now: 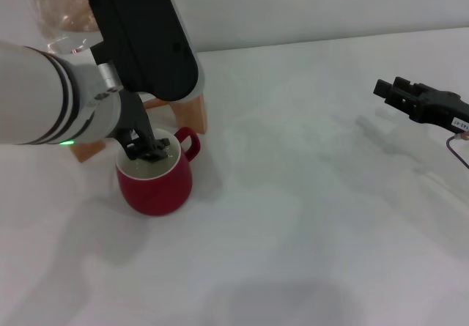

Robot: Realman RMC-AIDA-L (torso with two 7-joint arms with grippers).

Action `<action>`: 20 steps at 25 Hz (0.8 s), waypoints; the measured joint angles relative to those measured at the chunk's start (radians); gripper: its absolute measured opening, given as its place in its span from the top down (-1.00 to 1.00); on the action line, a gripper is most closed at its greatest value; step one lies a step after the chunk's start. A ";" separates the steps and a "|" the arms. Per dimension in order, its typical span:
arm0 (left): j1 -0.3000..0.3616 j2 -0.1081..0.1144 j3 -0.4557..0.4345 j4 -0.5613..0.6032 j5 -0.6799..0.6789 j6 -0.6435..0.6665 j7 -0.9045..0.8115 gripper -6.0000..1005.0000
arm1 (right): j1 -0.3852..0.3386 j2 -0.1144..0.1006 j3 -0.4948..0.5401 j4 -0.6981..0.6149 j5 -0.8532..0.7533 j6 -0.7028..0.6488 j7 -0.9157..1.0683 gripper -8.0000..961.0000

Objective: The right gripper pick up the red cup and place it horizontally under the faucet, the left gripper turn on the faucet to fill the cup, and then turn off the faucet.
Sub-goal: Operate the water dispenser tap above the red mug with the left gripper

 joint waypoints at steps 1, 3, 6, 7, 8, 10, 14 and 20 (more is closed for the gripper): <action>0.000 0.000 0.000 0.000 0.000 0.000 0.000 -0.74 | 0.000 0.000 0.000 0.000 0.000 0.000 0.000 -0.07; 0.000 0.000 0.002 0.001 0.000 0.000 0.000 -0.74 | 0.000 0.000 0.000 0.000 0.001 -0.001 0.000 -0.07; 0.000 0.000 0.007 0.002 0.000 0.002 0.000 -0.74 | 0.000 -0.001 0.000 0.000 0.001 -0.002 0.000 -0.07; 0.000 0.000 0.011 0.003 0.000 0.003 0.000 -0.74 | 0.000 -0.001 0.000 0.000 0.001 -0.002 0.000 -0.07; 0.000 0.000 0.015 0.004 0.001 0.003 0.000 -0.74 | 0.000 -0.001 0.000 0.000 0.001 -0.002 0.000 -0.07; 0.000 0.000 0.024 0.007 0.001 0.005 0.000 -0.74 | 0.000 -0.001 0.000 0.000 0.001 -0.003 0.000 -0.07; 0.000 0.000 0.043 0.014 0.001 0.012 -0.001 -0.74 | 0.000 -0.002 0.000 0.000 0.001 -0.004 0.000 -0.07; 0.002 0.000 0.068 0.025 0.001 0.022 -0.004 -0.74 | 0.000 -0.002 0.000 0.000 0.001 -0.004 0.000 -0.07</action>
